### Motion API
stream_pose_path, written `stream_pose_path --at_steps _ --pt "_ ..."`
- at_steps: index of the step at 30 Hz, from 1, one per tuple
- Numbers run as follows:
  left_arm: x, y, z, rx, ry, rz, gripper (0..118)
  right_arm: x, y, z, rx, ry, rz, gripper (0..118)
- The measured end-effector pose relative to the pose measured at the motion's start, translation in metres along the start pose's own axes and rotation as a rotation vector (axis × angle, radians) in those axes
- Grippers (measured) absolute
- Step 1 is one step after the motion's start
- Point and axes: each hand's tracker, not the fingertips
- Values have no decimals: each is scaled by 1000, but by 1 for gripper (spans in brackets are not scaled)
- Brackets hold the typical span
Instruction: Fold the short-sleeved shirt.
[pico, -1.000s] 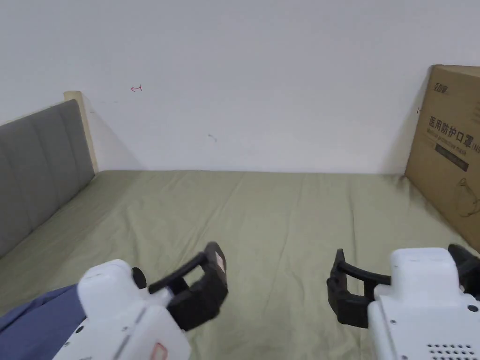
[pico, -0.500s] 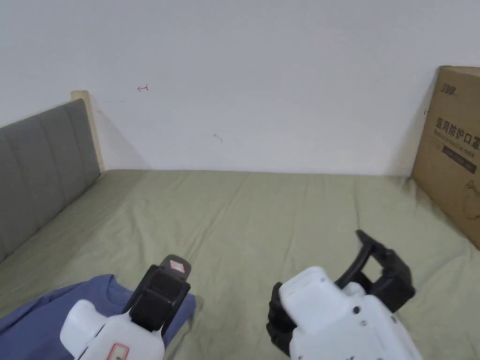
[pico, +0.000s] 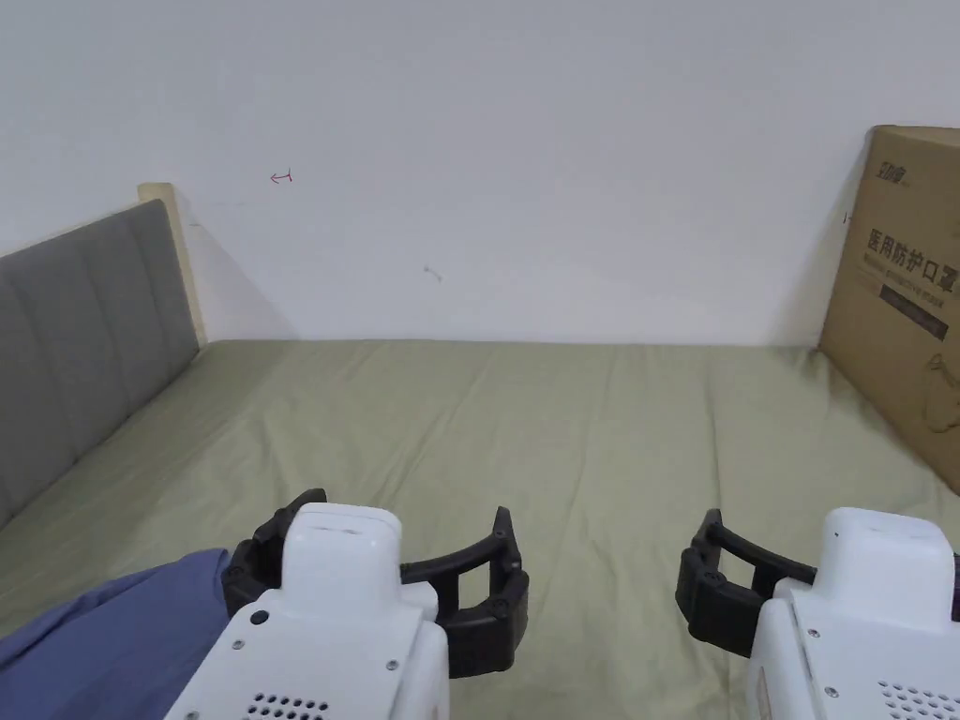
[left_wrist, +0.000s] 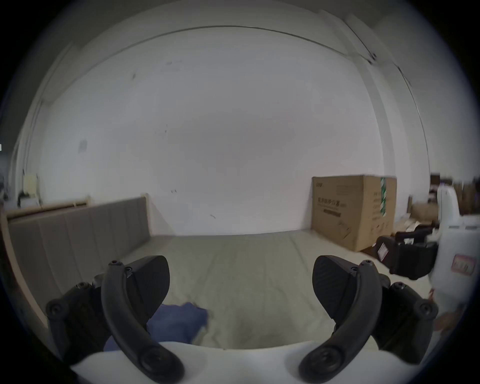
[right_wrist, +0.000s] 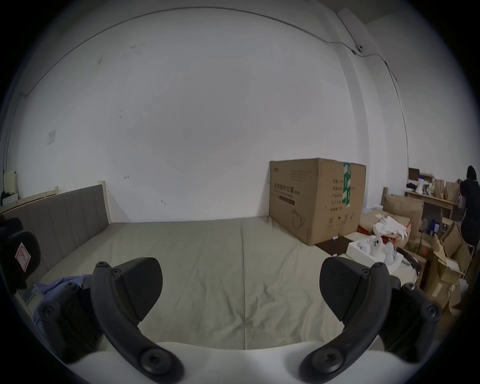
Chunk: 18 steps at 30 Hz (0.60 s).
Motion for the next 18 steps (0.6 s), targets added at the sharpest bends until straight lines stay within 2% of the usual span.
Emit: stream_pose_path --at_steps 5,8,9,10,11,12,13,14,15,17,18 --pt "-10 9 2 3 52 79 115 -4 6 6 12 37 19 118" --pt "-12 11 5 -36 39 82 113 -5 6 12 29 55 -15 118" --pt "-11 9 6 -43 20 72 106 -7 8 12 25 48 6 117" --pt "-10 7 5 -48 19 57 79 -10 8 11 21 48 42 114" --pt "-7 6 3 -61 54 38 42 -11 7 14 42 47 56 102" --pt "-6 5 1 -68 84 20 9 -12 6 18 76 6 57 69" --pt "-7 3 1 -54 66 27 4 -12 7 17 65 -10 46 13" --pt "-10 4 0 -60 58 29 3 -8 9 15 51 16 26 8" --pt "-10 5 0 -84 31 35 2 -6 10 13 17 62 11 8" --pt "-12 5 0 -68 33 52 0 -7 9 10 -2 39 32 6" --pt "-13 5 0 -67 35 62 0 -7 8 8 2 27 35 0"
